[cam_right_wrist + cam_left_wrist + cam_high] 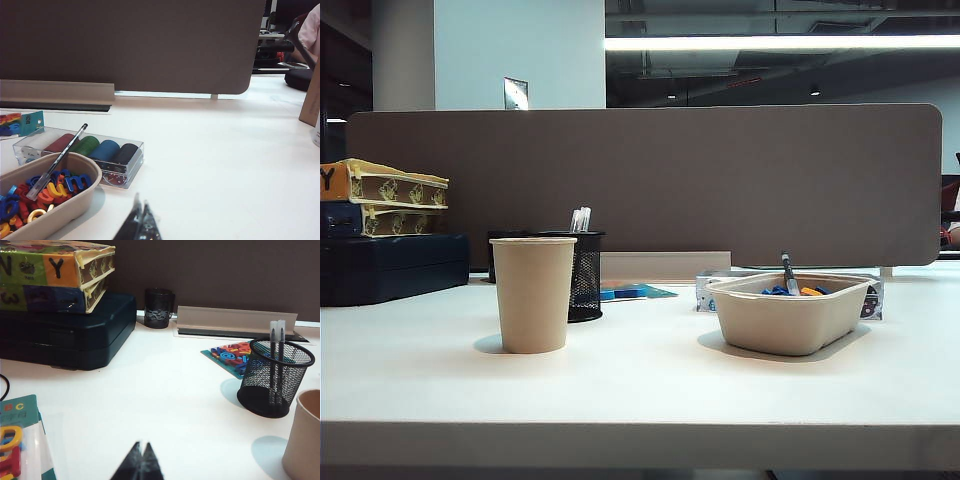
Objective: Pick up one pen and put it in the pen container.
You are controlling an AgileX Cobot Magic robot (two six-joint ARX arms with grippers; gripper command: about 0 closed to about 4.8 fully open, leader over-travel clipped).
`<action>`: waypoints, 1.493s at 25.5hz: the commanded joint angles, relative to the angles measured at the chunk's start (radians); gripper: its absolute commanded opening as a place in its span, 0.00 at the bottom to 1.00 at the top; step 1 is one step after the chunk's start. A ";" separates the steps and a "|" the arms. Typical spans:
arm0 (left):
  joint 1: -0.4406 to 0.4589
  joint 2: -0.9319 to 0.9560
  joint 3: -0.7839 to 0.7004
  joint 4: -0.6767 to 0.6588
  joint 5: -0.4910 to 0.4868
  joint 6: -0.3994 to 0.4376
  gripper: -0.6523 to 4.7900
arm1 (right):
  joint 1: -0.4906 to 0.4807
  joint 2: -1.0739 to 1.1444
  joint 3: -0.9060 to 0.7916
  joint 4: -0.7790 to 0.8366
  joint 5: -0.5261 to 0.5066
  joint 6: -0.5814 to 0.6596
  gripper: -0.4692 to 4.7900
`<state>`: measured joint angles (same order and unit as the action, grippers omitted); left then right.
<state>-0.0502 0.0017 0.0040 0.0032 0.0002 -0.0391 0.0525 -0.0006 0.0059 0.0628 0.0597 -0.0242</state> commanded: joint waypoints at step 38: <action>-0.001 0.001 0.011 0.234 0.078 -0.098 0.16 | 0.000 -0.003 0.010 0.219 -0.049 0.151 0.09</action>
<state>-0.0502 0.0021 0.0051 0.2146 0.0429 -0.1028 0.0525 -0.0006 0.0063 0.2481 0.0204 0.1005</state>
